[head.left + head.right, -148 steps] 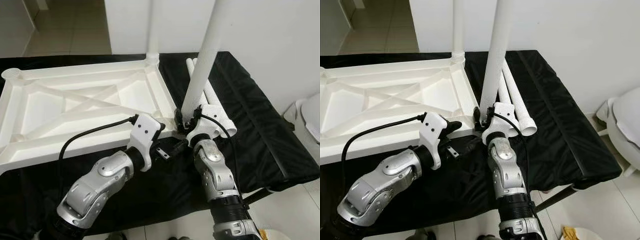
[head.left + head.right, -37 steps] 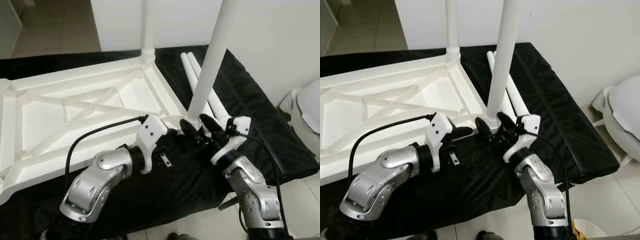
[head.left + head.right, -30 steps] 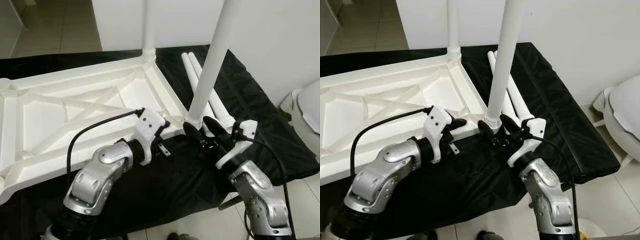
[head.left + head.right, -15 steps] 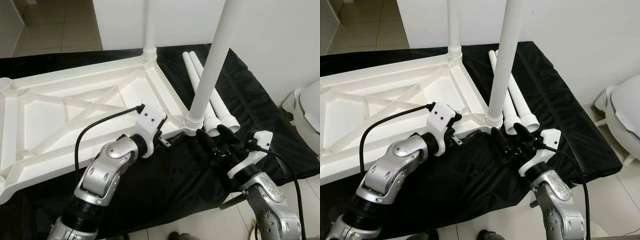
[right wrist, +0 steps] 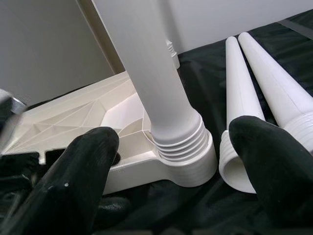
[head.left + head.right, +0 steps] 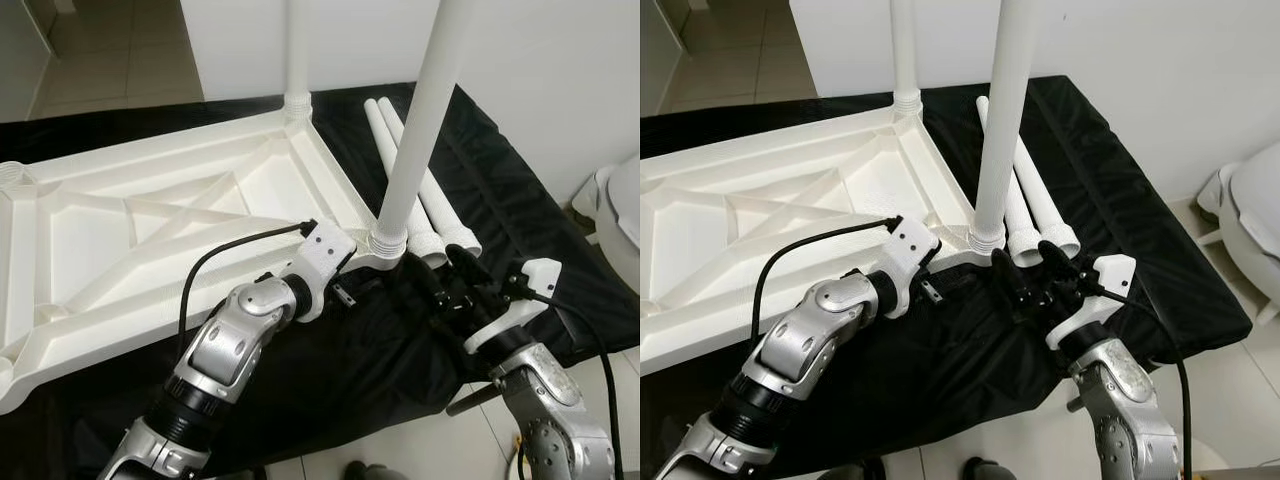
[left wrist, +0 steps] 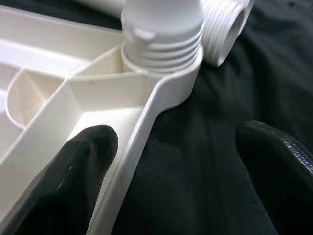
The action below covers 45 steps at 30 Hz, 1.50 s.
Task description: Building children table
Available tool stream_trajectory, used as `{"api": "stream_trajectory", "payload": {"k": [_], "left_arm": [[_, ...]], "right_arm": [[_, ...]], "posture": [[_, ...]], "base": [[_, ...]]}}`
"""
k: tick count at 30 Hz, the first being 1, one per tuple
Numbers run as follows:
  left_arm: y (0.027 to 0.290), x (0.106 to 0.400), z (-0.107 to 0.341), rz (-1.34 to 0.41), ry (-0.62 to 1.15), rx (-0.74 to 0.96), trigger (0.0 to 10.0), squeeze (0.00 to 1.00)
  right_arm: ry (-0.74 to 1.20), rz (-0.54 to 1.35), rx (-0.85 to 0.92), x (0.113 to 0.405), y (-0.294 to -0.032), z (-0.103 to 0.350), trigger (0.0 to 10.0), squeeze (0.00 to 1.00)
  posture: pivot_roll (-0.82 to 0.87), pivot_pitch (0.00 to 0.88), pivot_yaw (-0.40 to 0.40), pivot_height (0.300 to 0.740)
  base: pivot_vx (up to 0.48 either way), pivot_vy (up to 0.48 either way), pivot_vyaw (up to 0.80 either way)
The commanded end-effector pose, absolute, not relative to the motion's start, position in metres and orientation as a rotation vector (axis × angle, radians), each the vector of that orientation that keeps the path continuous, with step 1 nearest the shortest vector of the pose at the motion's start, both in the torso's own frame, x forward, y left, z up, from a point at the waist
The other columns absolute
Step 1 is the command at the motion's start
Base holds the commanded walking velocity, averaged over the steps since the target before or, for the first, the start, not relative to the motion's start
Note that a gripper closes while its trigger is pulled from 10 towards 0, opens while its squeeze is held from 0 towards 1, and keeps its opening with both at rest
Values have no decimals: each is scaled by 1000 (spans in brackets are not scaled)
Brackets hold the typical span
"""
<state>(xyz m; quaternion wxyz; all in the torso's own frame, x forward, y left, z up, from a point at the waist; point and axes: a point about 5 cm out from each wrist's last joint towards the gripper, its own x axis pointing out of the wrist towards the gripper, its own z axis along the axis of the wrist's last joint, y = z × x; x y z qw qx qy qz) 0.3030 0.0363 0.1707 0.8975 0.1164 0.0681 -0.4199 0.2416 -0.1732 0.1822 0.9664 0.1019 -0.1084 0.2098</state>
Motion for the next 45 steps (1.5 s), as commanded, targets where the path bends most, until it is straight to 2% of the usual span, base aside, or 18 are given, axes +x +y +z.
{"api": "stream_trajectory", "payload": {"k": [1, 15, 16, 18, 19, 32, 38, 39, 40, 42, 43, 45], "left_arm": [[36, 306, 165, -852, 176, 268, 10000, 0], [22, 321, 161, -803, 200, 271, 10000, 0], [21, 321, 160, -802, 207, 258, 3137, 0], [21, 321, 159, -802, 211, 249, 3137, 0], [20, 321, 159, -808, 208, 244, 0, 0], [23, 322, 151, -824, 230, 248, 0, 0], [34, 323, 146, -804, 243, 274, 0, 0], [39, 323, 145, -790, 250, 282, 4510, 0], [44, 323, 144, -776, 257, 282, 6745, 0], [51, 323, 143, -763, 260, 284, 6745, 0], [58, 323, 144, -745, 256, 303, 10000, 0], [63, 323, 144, -734, 252, 316, 10000, 0]], "right_arm": [[-220, 417, 203, 239, -174, 184, 10000, 0], [-219, 416, 186, 240, -173, 184, 10000, 0], [-218, 413, 182, 240, -174, 184, 10000, 0], [-218, 411, 180, 240, -174, 184, 10000, 0], [-217, 409, 178, 240, -175, 184, 10000, 0], [-213, 410, 157, 241, -178, 184, 10000, 0], [-211, 411, 140, 243, -181, 185, 10000, 0], [-210, 409, 137, 243, -182, 185, 10000, 0], [-209, 410, 133, 244, -183, 185, 10000, 0], [-208, 411, 130, 244, -184, 185, 10000, 0], [-208, 414, 129, 245, -184, 185, 10000, 0], [-208, 417, 128, 245, -184, 186, 10000, 0]], "posture": [[-129, 153, 40, 740], [-151, 143, 49, 740], [-154, 141, 50, 740], [-154, 141, 50, 740], [-157, 139, 50, 740], [-162, 135, 48, 740], [-161, 137, 51, 740], [-159, 138, 52, 740], [-158, 139, 51, 740], [-157, 140, 50, 740], [-150, 143, 46, 740], [-148, 143, 45, 740]], "base": [[0, 0, 0], [0, 0, 0], [0, 0, 0], [0, 0, 0], [0, 0, 0], [0, 0, 0], [0, 0, 0], [0, 0, 0], [0, 0, 0], [0, 0, 0], [0, 0, 0], [0, 0, 0]]}}
